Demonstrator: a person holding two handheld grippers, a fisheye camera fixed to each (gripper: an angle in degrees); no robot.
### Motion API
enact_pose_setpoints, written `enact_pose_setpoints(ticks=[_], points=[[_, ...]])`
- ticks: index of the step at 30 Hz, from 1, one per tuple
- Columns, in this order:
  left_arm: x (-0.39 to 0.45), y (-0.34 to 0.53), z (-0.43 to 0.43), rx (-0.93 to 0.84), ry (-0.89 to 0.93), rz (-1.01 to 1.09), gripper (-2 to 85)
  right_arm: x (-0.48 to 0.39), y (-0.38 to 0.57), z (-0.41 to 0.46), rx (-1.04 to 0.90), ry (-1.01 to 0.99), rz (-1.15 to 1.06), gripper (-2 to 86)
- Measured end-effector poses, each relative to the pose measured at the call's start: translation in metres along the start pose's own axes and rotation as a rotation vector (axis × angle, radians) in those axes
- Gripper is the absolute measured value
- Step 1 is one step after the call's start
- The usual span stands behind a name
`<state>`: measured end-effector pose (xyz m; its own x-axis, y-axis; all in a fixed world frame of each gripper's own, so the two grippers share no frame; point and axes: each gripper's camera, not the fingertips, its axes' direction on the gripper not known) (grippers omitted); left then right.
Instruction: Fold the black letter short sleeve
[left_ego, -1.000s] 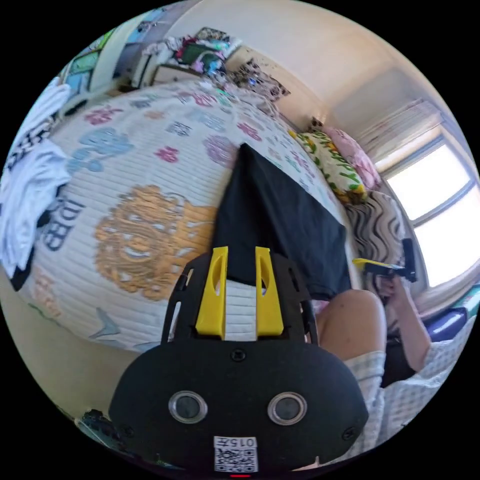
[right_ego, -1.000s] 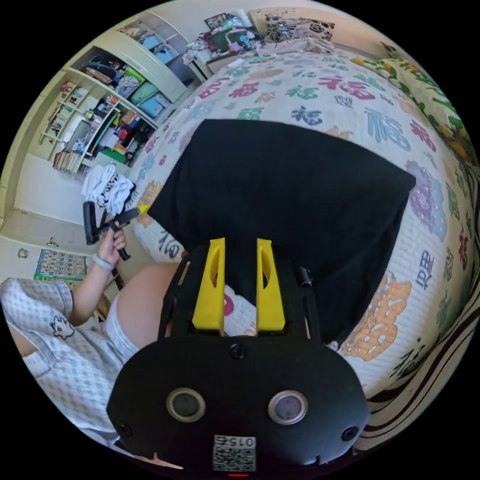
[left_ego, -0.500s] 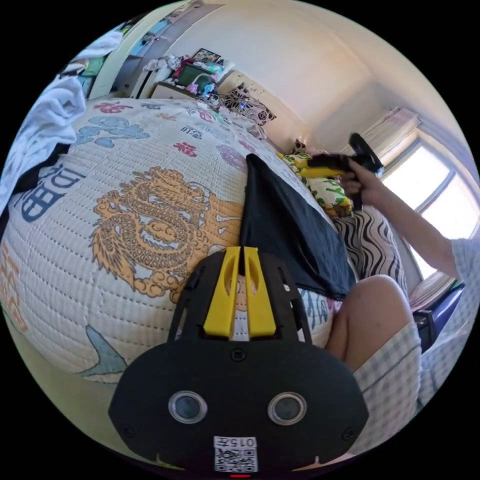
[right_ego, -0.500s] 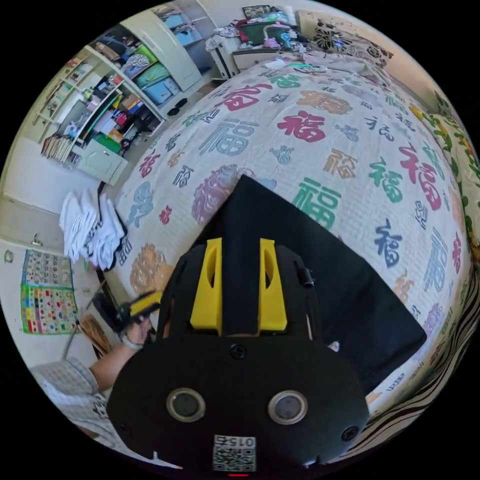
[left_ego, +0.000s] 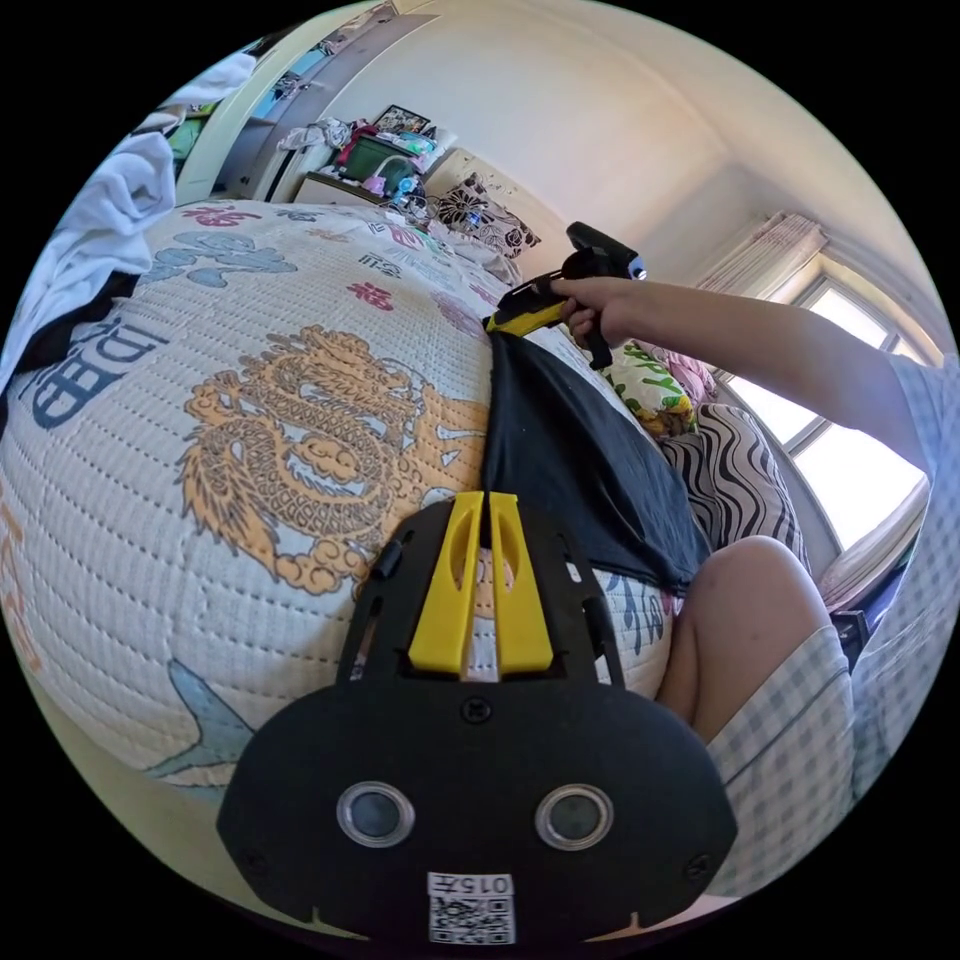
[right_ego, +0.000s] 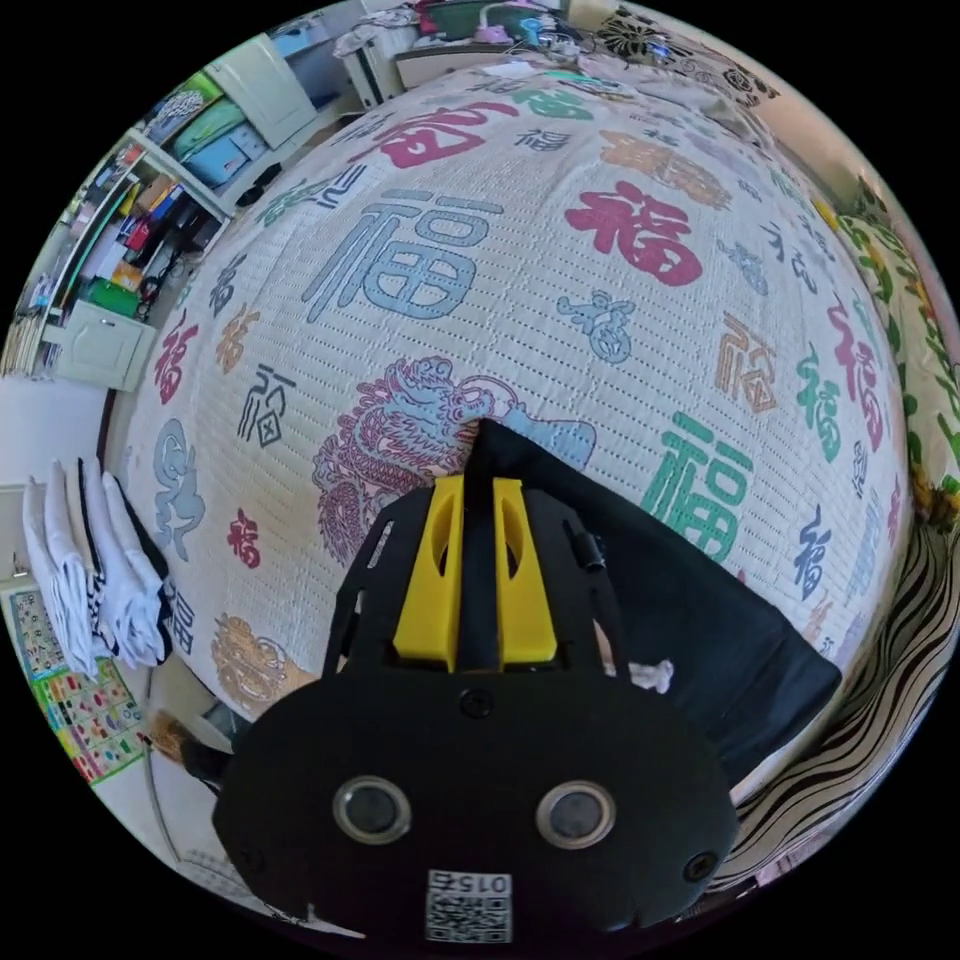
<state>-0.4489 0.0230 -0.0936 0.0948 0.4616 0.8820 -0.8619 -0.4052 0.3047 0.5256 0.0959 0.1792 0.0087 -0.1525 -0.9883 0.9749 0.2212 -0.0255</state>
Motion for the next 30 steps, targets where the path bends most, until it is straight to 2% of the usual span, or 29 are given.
enact_pose_setpoints(ticks=[4,6,8,9,14,18,22,24,26,30], points=[[0.006,-0.002,-0.001,-0.003,-0.001,-0.008,-0.1,0.003,0.003,-0.015,0.028,-0.096,0.109,8.3],[0.009,-0.003,-0.001,-0.003,0.002,-0.010,-0.1,-0.003,0.003,-0.021,0.026,-0.051,0.092,6.6],[0.013,-0.004,-0.001,-0.004,0.006,-0.012,-0.1,-0.010,0.006,-0.029,0.024,0.084,0.023,2.9],[0.014,-0.004,0.000,-0.004,0.007,-0.013,-0.1,-0.009,0.007,-0.032,0.026,0.072,0.009,2.3],[0.023,-0.008,0.004,-0.012,0.011,-0.027,-0.1,0.037,0.029,-0.090,0.065,-0.195,0.056,0.6],[0.033,-0.017,0.004,-0.042,0.020,-0.086,-0.3,0.065,0.056,-0.144,0.106,-0.270,0.024,0.4],[0.133,-0.047,-0.044,0.071,0.167,0.086,-0.5,0.108,0.097,-0.212,0.172,-0.329,0.000,0.3],[0.202,-0.065,-0.057,0.060,0.149,0.213,-0.6,0.136,0.116,-0.243,0.209,-0.359,0.000,0.3],[0.289,-0.084,-0.056,0.037,0.159,0.366,-0.5,0.185,0.145,-0.284,0.271,-0.480,0.036,0.3],[0.401,-0.094,-0.023,-0.015,0.227,0.531,-0.5,0.267,0.193,-0.336,0.349,-0.633,0.106,0.4]])
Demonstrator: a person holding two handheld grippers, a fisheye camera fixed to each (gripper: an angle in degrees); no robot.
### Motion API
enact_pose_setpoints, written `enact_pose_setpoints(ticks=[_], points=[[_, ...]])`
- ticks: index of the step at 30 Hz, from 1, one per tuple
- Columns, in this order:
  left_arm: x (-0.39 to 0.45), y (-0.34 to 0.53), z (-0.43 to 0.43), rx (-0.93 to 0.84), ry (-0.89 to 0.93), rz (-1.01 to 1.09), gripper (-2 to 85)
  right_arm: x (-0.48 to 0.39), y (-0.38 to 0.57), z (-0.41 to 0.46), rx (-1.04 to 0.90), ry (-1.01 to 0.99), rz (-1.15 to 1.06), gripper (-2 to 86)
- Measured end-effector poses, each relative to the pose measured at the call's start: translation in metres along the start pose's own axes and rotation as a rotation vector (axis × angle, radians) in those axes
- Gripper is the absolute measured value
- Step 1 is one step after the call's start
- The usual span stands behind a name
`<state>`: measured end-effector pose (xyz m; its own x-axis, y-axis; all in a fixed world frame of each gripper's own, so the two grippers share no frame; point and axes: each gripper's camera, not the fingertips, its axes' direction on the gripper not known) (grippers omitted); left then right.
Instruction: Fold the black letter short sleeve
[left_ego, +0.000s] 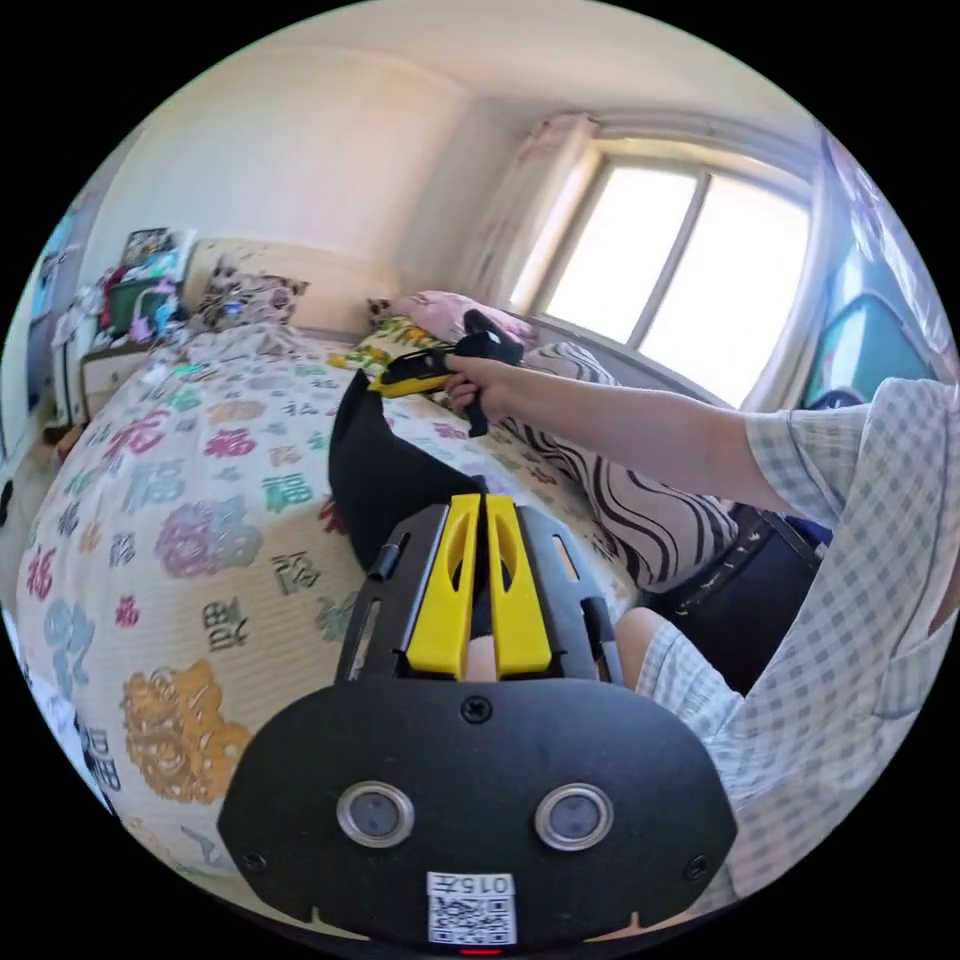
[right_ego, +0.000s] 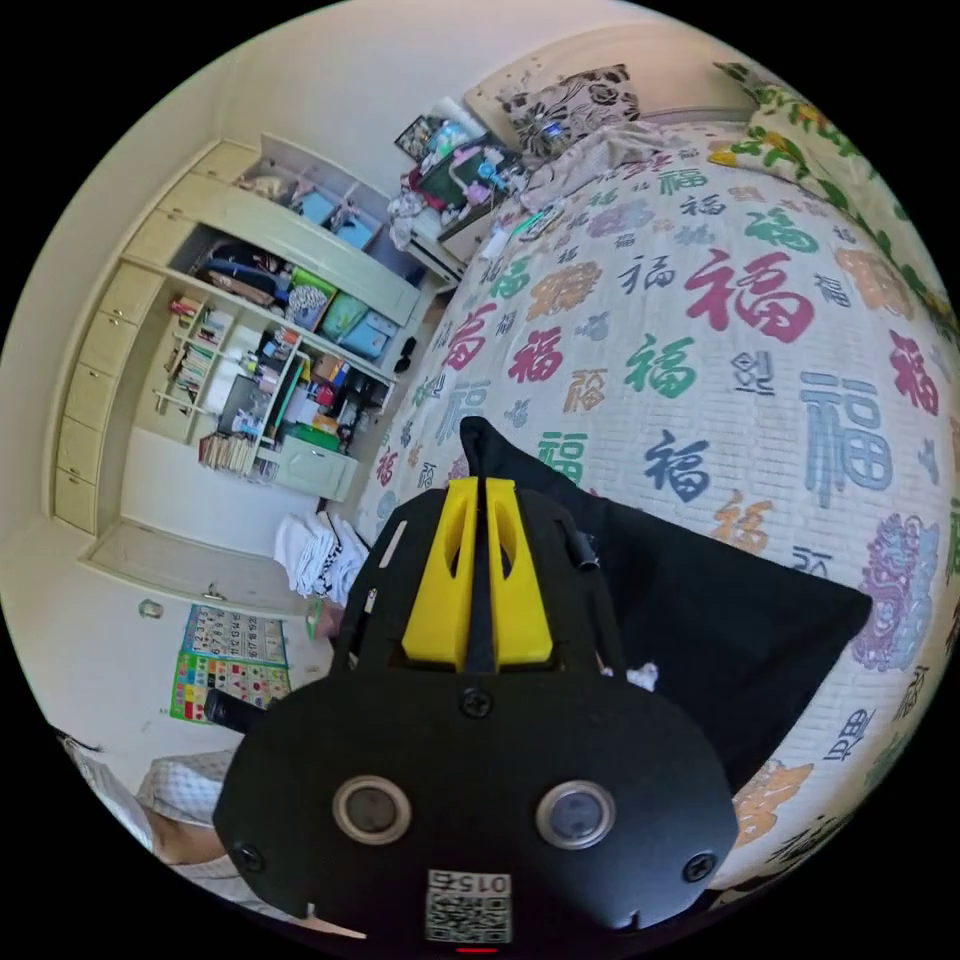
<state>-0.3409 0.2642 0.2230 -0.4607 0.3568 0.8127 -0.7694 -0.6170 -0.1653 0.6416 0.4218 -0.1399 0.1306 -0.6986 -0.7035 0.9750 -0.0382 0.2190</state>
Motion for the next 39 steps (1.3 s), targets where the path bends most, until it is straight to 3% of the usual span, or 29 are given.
enact_pose_setpoints(ticks=[5,14,22,26,32,39], points=[[0.109,-0.028,0.138,-0.148,0.114,0.158,-0.4,0.073,0.036,-0.122,0.061,-0.002,0.075,0.3],[0.216,0.021,0.359,-0.514,0.112,0.322,-0.4,0.213,0.119,-0.208,0.120,-0.142,0.353,-0.2],[0.232,0.020,0.399,-0.496,0.127,0.319,-0.4,0.231,0.157,-0.269,0.279,-0.221,0.381,2.6],[0.230,0.022,0.412,-0.502,0.129,0.298,-0.5,0.202,0.147,-0.268,0.149,-0.231,0.284,8.5],[0.226,0.018,0.419,-0.489,0.135,0.284,-0.5,0.156,0.133,-0.256,0.017,-0.045,0.226,6.9],[0.220,0.016,0.422,-0.470,0.144,0.280,-0.4,0.140,0.145,-0.288,0.150,0.044,0.253,8.3]])
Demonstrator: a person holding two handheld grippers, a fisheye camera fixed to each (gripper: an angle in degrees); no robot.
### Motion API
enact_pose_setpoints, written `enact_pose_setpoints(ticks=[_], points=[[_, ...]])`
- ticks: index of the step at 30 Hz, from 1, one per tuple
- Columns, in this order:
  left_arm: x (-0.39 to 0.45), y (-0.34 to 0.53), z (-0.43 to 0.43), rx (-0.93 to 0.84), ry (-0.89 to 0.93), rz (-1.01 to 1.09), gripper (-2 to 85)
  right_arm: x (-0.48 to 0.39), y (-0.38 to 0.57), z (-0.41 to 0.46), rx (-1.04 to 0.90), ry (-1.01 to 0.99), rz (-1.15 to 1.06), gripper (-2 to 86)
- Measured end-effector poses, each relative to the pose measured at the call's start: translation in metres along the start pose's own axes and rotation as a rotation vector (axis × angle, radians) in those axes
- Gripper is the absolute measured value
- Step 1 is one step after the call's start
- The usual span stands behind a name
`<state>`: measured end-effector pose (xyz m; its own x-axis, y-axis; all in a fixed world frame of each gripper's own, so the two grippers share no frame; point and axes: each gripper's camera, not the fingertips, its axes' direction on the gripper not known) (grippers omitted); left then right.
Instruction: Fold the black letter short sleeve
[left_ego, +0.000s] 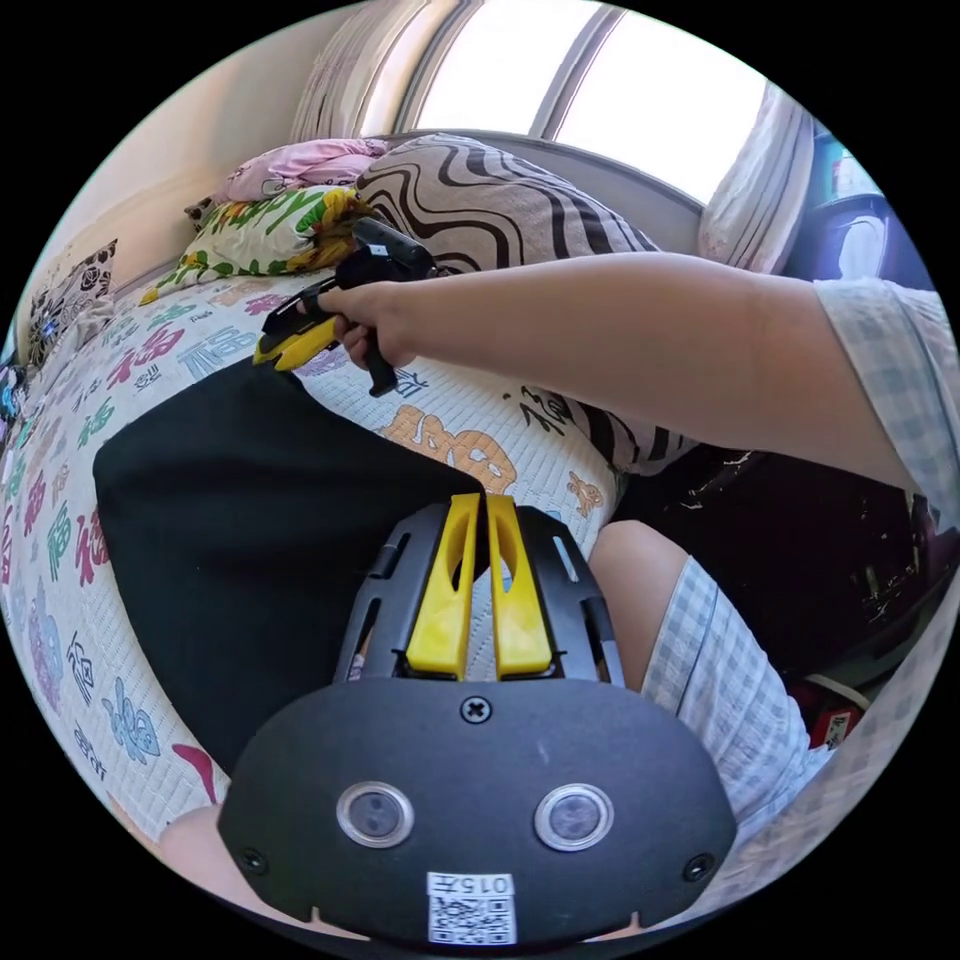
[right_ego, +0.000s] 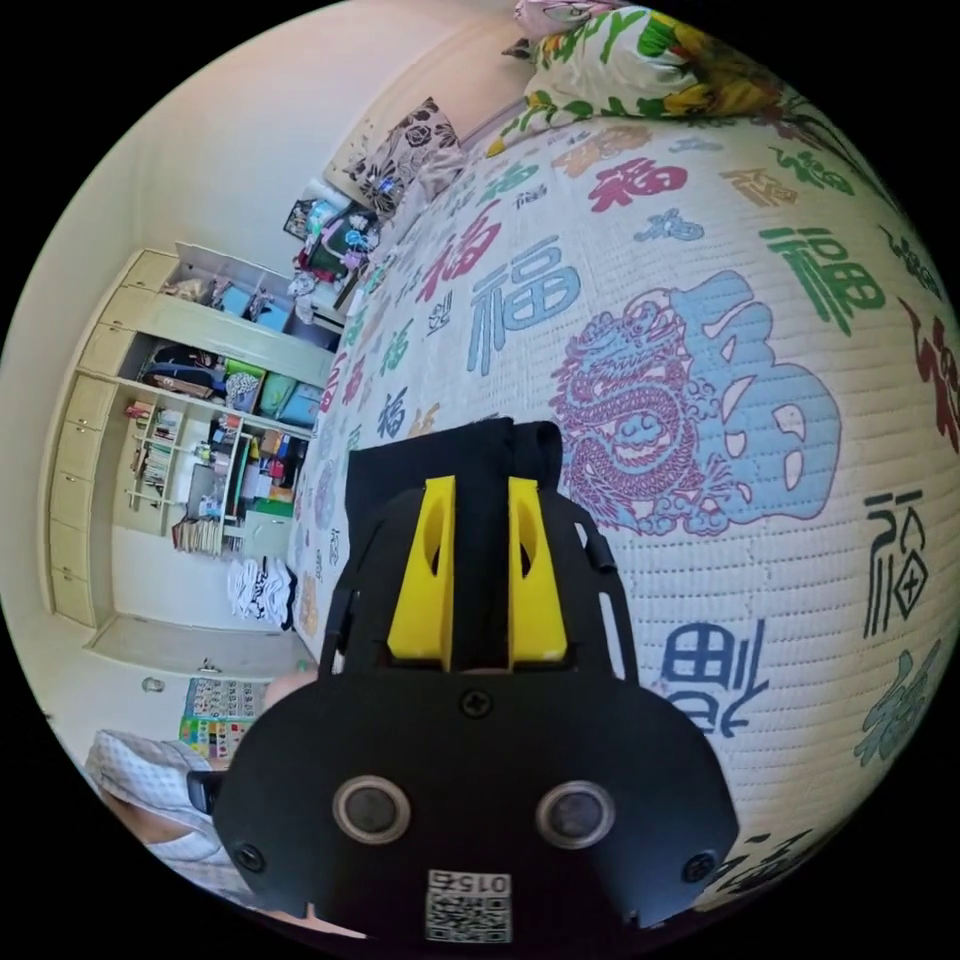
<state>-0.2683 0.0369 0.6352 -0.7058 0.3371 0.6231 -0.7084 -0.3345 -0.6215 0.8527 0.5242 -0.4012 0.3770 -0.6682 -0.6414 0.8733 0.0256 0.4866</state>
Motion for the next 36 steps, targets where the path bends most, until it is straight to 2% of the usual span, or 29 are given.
enact_pose_setpoints(ticks=[9,17,20,25,31,34,36], points=[[-0.018,0.006,0.004,0.021,0.019,-0.028,-0.5,-0.027,0.012,0.000,-0.027,0.066,-0.008,1.8],[-0.019,-0.003,-0.001,0.094,0.010,0.026,-0.2,-0.049,0.027,-0.057,0.096,-0.001,-0.048,0.7],[-0.032,-0.001,0.032,-0.009,0.026,0.021,0.1,-0.044,0.032,-0.047,0.043,0.088,-0.010,2.0],[-0.069,0.022,0.068,-0.140,0.065,-0.035,2.9,-0.028,0.048,-0.035,0.004,0.079,0.106,8.3],[-0.089,0.040,0.021,-0.072,0.180,-0.016,7.1,-0.050,0.109,-0.077,0.107,0.008,0.008,9.1],[-0.101,0.052,-0.035,0.021,0.205,-0.014,7.4,-0.085,0.159,-0.087,0.049,0.103,-0.147,10.1],[-0.118,0.061,-0.072,0.081,0.150,-0.052,7.5,-0.100,0.191,-0.088,0.006,0.133,-0.186,10.9]])
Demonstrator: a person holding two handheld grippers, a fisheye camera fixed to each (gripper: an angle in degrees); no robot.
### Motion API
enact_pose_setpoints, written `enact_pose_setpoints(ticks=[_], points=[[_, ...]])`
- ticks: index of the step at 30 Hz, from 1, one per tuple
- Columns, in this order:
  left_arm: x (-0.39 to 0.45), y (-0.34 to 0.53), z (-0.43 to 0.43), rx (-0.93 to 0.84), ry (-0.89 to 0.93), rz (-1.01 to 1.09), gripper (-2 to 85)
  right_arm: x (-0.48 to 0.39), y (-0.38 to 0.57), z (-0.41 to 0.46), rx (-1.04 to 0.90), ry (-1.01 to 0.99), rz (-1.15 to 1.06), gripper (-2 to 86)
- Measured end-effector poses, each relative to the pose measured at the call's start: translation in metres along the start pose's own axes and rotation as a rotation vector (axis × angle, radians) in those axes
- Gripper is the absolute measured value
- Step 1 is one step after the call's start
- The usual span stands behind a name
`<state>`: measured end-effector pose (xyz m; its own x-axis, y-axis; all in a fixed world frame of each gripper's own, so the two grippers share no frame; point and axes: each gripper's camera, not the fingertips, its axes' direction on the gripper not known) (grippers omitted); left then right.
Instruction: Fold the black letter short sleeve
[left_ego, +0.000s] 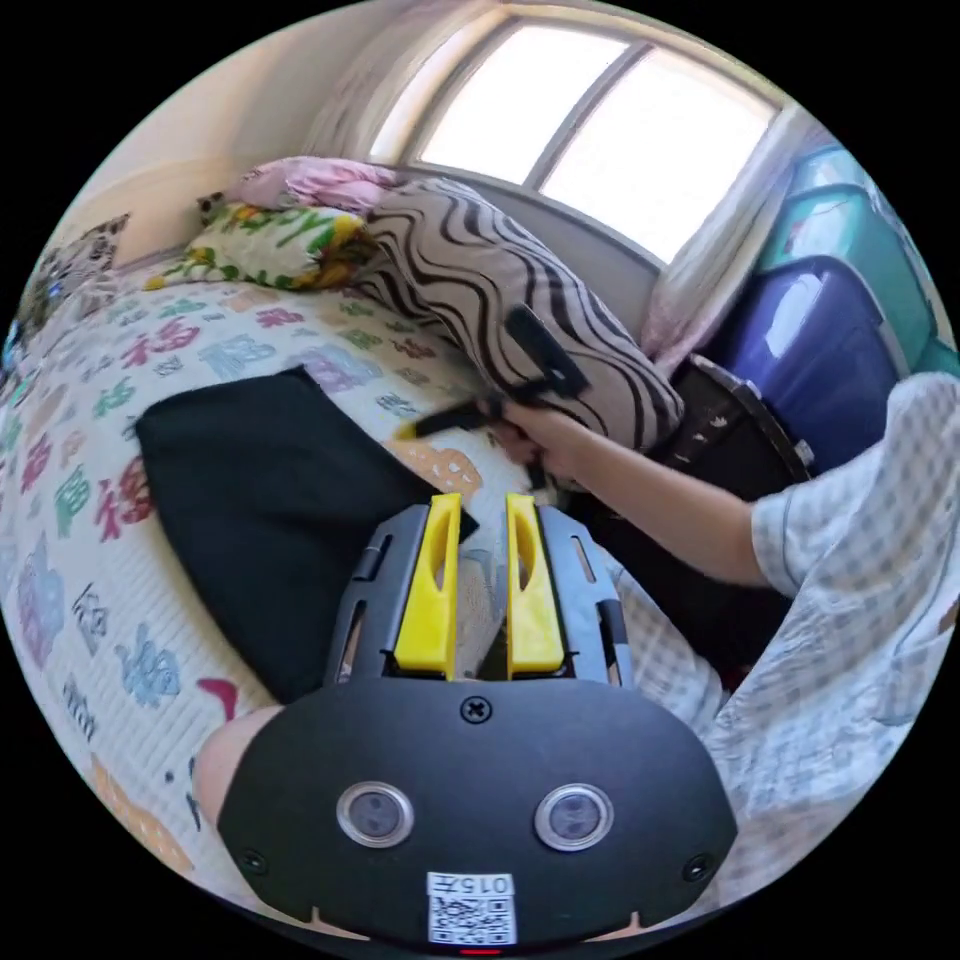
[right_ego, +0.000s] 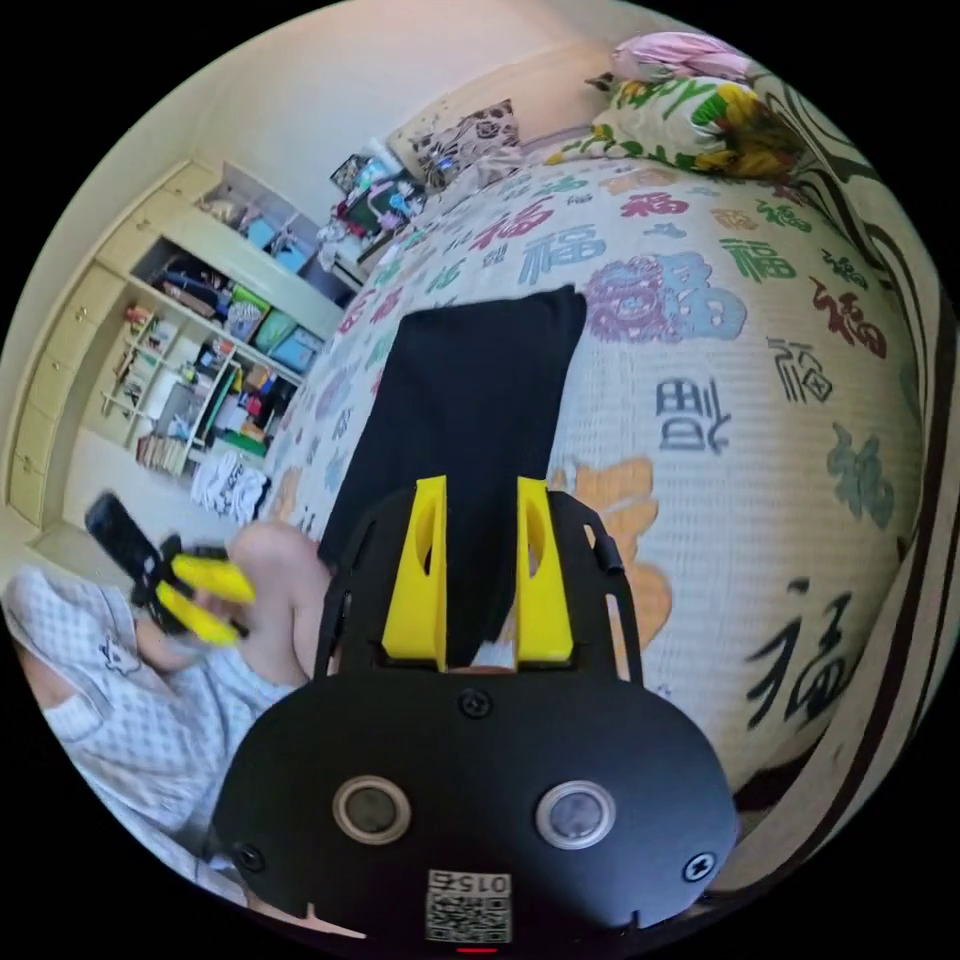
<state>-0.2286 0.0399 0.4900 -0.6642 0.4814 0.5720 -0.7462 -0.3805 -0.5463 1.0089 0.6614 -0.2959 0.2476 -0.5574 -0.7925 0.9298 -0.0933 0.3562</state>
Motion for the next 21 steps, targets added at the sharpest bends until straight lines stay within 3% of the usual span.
enact_pose_setpoints(ticks=[4,8,11,16,18,21], points=[[-0.068,0.020,-0.067,0.048,-0.244,-0.312,8.3,-0.024,0.055,0.011,-0.118,0.073,0.028,12.3],[-0.139,0.054,-0.089,0.130,-0.252,-0.569,9.5,-0.019,0.074,0.030,-0.189,0.059,0.128,10.2],[-0.191,0.089,-0.067,0.050,-0.262,-0.717,11.0,-0.009,0.069,0.026,-0.170,0.058,0.204,8.6],[-0.249,0.147,-0.014,-0.045,-0.068,-0.880,9.3,0.007,0.060,0.027,-0.143,-0.040,0.288,7.7],[-0.260,0.157,-0.007,-0.037,-0.076,-0.903,6.6,0.010,0.056,0.028,-0.156,-0.055,0.291,6.0],[-0.275,0.162,-0.015,0.007,0.054,-0.921,3.0,0.013,0.052,0.027,-0.173,-0.143,0.307,3.6]])
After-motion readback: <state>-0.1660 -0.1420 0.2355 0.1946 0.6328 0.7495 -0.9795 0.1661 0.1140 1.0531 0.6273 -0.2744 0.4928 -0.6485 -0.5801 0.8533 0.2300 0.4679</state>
